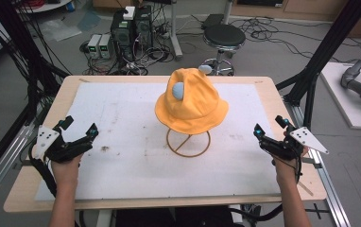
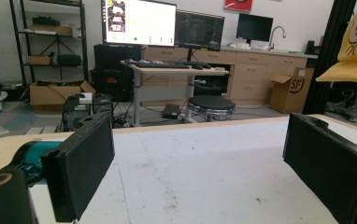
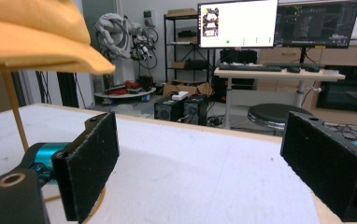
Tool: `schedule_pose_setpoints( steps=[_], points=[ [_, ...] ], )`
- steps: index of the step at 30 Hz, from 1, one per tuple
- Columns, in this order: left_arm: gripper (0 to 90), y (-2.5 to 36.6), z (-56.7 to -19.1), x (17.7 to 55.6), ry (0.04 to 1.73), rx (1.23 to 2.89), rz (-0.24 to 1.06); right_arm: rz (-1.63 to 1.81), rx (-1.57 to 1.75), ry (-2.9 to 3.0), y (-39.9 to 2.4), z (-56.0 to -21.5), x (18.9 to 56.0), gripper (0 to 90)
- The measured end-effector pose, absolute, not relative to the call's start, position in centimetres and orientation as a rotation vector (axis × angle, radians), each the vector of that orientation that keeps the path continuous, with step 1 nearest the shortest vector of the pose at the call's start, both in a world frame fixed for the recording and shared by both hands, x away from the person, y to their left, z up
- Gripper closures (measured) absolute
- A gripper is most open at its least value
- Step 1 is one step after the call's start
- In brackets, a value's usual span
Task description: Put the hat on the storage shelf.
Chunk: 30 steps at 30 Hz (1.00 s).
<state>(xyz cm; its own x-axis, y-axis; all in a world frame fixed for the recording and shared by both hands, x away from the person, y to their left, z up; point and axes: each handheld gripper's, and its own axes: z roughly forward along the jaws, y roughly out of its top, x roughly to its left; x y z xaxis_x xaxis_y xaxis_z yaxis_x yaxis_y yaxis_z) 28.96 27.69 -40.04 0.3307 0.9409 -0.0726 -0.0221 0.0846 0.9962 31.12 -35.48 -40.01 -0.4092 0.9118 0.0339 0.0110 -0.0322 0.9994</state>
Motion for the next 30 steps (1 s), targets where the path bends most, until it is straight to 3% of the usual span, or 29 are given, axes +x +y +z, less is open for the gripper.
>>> schedule_pose_setpoints(
  steps=[30],
  points=[
    [9.4,27.7,-40.5,28.7,0.968,1.295,0.930,1.545,0.994,1.506,-35.0,-40.7,30.5,11.5]
  ],
)
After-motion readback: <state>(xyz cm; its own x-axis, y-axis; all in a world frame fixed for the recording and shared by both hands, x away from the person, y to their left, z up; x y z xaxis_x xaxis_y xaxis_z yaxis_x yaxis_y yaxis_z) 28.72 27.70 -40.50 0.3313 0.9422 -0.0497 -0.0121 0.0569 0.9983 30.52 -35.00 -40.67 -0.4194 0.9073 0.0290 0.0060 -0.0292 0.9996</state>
